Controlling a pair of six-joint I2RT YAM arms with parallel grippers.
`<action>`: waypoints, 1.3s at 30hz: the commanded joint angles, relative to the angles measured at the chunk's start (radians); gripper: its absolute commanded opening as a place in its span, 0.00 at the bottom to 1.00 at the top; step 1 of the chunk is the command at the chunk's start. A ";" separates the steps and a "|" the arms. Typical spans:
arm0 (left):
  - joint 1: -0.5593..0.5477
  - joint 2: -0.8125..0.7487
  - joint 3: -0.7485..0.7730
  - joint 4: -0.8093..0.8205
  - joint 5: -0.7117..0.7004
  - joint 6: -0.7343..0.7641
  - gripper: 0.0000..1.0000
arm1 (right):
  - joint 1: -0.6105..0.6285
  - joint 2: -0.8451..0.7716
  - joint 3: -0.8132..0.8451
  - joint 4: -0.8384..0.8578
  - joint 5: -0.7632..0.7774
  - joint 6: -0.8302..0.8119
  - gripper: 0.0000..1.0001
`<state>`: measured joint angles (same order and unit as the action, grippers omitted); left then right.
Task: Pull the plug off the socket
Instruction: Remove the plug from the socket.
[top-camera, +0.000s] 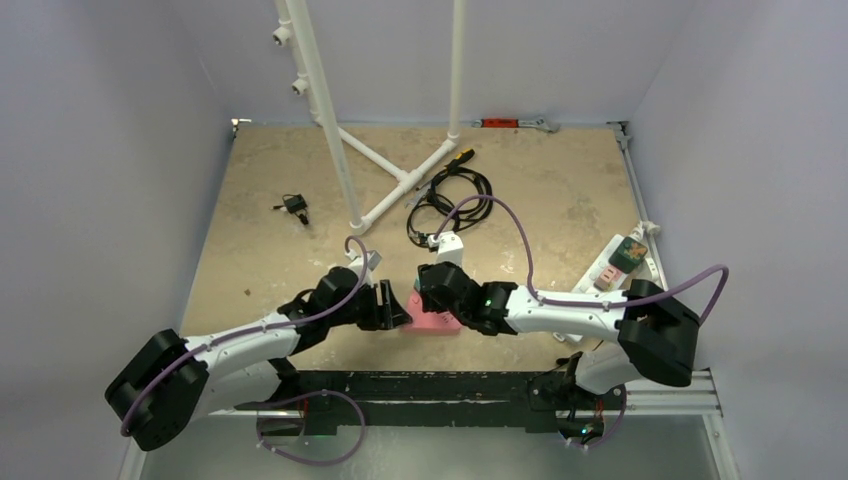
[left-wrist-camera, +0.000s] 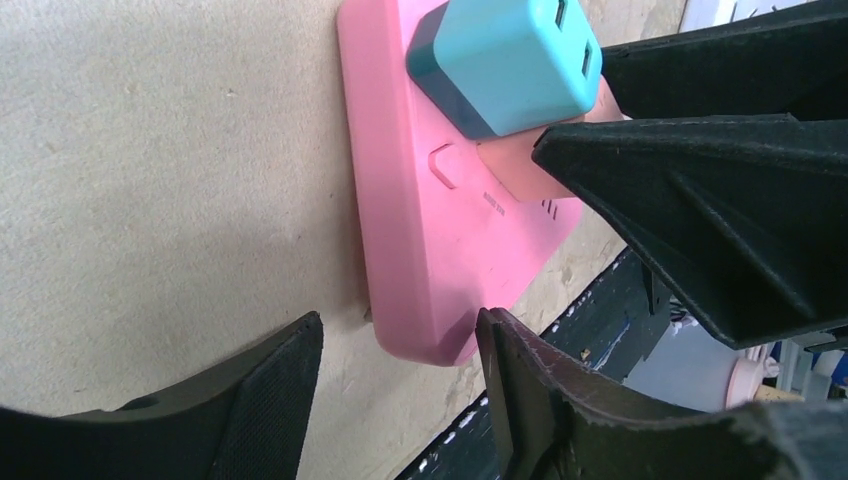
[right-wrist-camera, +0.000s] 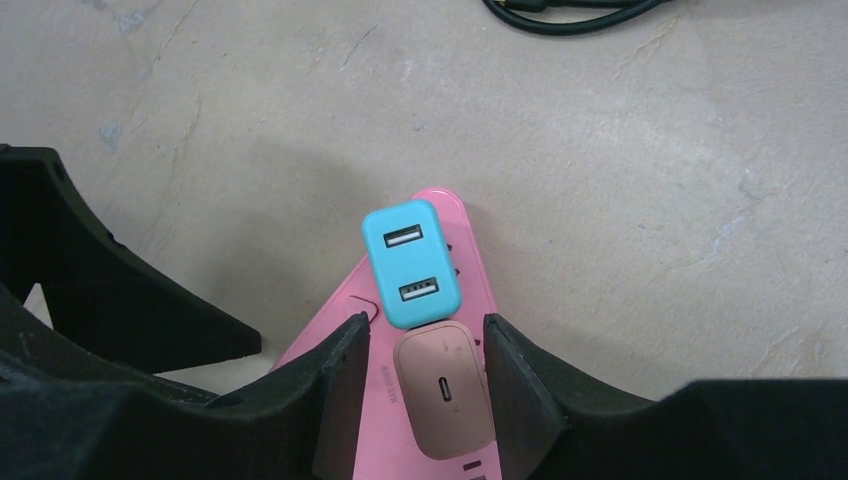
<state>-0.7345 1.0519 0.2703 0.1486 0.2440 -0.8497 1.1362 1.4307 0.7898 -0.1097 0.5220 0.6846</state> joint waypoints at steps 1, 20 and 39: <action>-0.004 0.023 -0.010 0.097 0.043 -0.016 0.57 | -0.019 -0.019 -0.015 0.070 -0.076 -0.088 0.48; -0.010 0.083 -0.046 0.172 0.040 -0.032 0.41 | -0.038 0.043 -0.036 0.075 -0.120 -0.073 0.47; -0.010 0.118 -0.067 0.162 0.012 -0.007 0.25 | -0.038 0.028 -0.086 0.102 -0.166 -0.022 0.00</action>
<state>-0.7399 1.1450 0.2302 0.3424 0.2771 -0.8803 1.0981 1.4647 0.7227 -0.0303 0.3981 0.6216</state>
